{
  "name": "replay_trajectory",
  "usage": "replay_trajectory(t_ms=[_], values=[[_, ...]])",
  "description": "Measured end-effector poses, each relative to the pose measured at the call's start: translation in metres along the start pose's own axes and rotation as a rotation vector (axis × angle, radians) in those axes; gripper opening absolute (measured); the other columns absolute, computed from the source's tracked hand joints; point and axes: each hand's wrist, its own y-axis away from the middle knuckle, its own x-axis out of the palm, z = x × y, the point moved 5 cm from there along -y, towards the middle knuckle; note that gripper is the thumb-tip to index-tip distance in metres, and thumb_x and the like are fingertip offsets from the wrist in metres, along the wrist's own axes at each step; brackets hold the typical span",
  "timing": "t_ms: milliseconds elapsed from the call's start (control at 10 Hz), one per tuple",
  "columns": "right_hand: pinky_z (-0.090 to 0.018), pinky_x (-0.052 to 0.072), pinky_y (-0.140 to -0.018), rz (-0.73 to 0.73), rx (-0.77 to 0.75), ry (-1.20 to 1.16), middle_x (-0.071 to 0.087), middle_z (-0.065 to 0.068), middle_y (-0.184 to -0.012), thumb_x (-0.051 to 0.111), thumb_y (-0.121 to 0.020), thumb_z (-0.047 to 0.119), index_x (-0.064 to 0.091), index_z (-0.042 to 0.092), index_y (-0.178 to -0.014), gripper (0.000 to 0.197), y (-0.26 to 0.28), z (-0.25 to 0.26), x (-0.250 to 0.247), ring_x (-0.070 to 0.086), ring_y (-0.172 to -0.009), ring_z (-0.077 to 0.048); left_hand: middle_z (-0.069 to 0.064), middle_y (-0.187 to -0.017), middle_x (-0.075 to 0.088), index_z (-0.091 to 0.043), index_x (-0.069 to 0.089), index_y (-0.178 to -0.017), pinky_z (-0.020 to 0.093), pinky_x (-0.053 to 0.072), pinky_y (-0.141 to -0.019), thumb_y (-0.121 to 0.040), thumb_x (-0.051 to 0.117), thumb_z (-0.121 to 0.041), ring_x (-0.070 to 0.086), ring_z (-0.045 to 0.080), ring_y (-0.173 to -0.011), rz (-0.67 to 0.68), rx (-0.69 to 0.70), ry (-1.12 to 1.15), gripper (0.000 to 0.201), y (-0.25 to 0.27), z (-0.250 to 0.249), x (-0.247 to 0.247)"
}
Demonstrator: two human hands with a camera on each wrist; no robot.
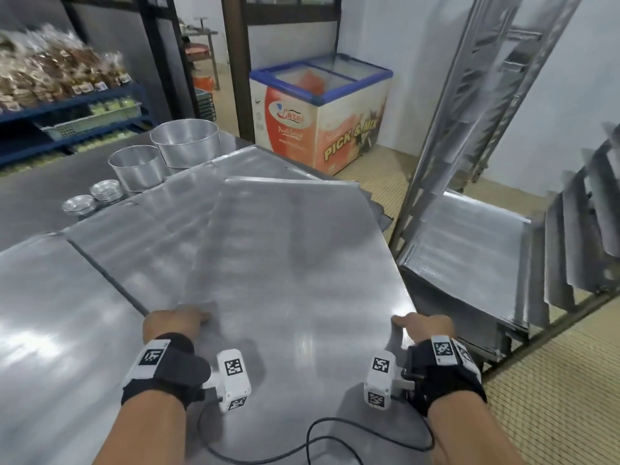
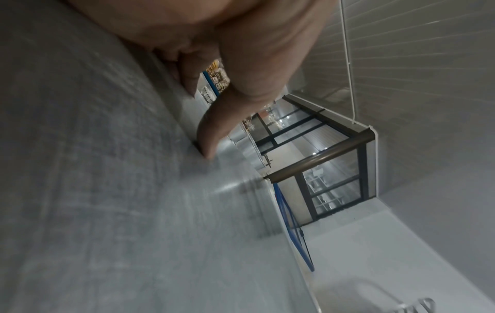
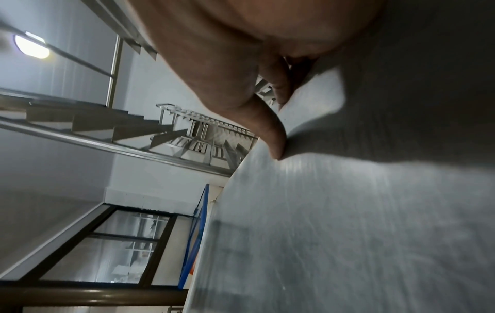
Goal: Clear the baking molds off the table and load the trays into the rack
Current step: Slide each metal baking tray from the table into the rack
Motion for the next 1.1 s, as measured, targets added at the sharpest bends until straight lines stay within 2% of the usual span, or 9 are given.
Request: replay_trajectory(t_ms=[100, 300, 500, 600, 700, 800, 900, 1000, 1100], values=[[-0.034, 0.047, -0.071, -0.017, 0.003, -0.041, 0.061, -0.013, -0.078, 0.078, -0.079, 0.018, 0.061, -0.01, -0.092, 0.035, 0.014, -0.031, -0.024, 0.058, -0.069, -0.028, 0.027, -0.131, 0.059, 0.014, 0.058, -0.121, 0.036, 0.048, -0.087, -0.076, 0.083, -0.011, 0.062, 0.039, -0.109, 0.015, 0.038, -0.043, 0.058, 0.022, 0.01, -0.001], [-0.037, 0.048, -0.082, -0.072, 0.039, -0.131, 0.06, -0.017, -0.088, 0.075, -0.082, 0.013, 0.06, -0.011, -0.095, 0.031, 0.049, -0.092, -0.069, 0.059, -0.09, -0.033, 0.025, -0.125, 0.062, 0.015, 0.057, -0.117, 0.037, 0.046, -0.088, -0.079, 0.08, -0.011, 0.06, 0.035, -0.098, 0.074, 0.107, -0.114, 0.052, 0.068, 0.025, -0.002], [-0.032, 0.043, -0.088, -0.115, 0.089, -0.21, 0.056, -0.02, -0.132, 0.075, -0.084, 0.016, 0.051, -0.011, -0.129, 0.058, 0.081, -0.146, -0.11, 0.057, -0.118, -0.033, 0.021, -0.121, 0.064, 0.009, 0.063, -0.113, 0.033, 0.046, -0.081, -0.078, 0.081, -0.022, 0.058, 0.031, -0.09, 0.145, 0.189, -0.203, 0.05, 0.102, 0.044, 0.007], [-0.038, 0.049, -0.088, -0.129, 0.131, -0.277, 0.06, -0.024, -0.125, 0.077, -0.08, 0.009, 0.054, -0.013, -0.122, 0.052, 0.093, -0.167, -0.129, 0.061, -0.11, -0.037, 0.022, -0.12, 0.066, 0.005, 0.066, -0.116, 0.045, 0.052, -0.096, -0.074, 0.08, -0.023, 0.064, 0.035, -0.111, 0.151, 0.259, -0.185, 0.053, 0.115, 0.05, 0.016], [-0.017, 0.052, -0.065, -0.18, 0.155, -0.324, 0.064, -0.023, -0.099, 0.072, -0.084, 0.004, 0.057, -0.012, -0.105, 0.031, 0.097, -0.189, -0.146, 0.063, -0.084, -0.035, 0.02, -0.114, 0.069, 0.004, 0.069, -0.11, 0.043, 0.054, -0.093, -0.069, 0.082, -0.023, 0.066, 0.035, -0.107, 0.191, 0.256, -0.183, 0.05, 0.128, 0.053, 0.028], [-0.019, 0.054, -0.068, -0.204, 0.112, -0.352, 0.065, -0.024, -0.102, 0.069, -0.085, 0.007, 0.061, -0.01, -0.104, 0.026, 0.096, -0.217, -0.166, 0.063, -0.091, -0.037, 0.014, -0.087, 0.076, 0.003, 0.072, -0.083, 0.044, 0.059, -0.084, -0.036, 0.087, -0.02, 0.073, 0.029, -0.082, 0.269, 0.187, -0.099, 0.054, 0.116, 0.06, 0.058], [-0.037, 0.05, -0.088, -0.214, 0.103, -0.358, 0.062, -0.022, -0.125, 0.071, -0.084, 0.016, 0.061, -0.005, -0.122, 0.044, 0.092, -0.231, -0.173, 0.059, -0.116, -0.036, 0.018, -0.083, 0.075, 0.01, 0.063, -0.105, 0.053, 0.059, -0.082, -0.023, 0.084, -0.014, 0.074, 0.032, -0.082, 0.318, 0.186, -0.051, 0.088, 0.115, 0.06, 0.088], [-0.032, 0.047, -0.079, -0.287, 0.108, -0.358, 0.064, -0.022, -0.122, 0.07, -0.085, 0.017, 0.063, -0.005, -0.12, 0.042, 0.087, -0.248, -0.189, 0.06, -0.115, -0.036, 0.021, -0.11, 0.071, 0.005, 0.066, -0.115, 0.043, 0.056, -0.09, -0.059, 0.087, -0.019, 0.068, 0.035, -0.105, 0.369, 0.271, -0.166, 0.065, 0.17, 0.044, 0.091], [-0.036, 0.05, -0.087, -0.314, 0.133, -0.353, 0.064, -0.023, -0.121, 0.071, -0.084, 0.018, 0.064, -0.005, -0.12, 0.043, 0.082, -0.259, -0.201, 0.06, -0.114, -0.036, 0.018, -0.105, 0.073, 0.001, 0.071, -0.103, 0.043, 0.057, -0.088, -0.044, 0.09, -0.024, 0.071, 0.035, -0.097, 0.41, 0.276, -0.191, 0.067, 0.173, 0.04, 0.12]])
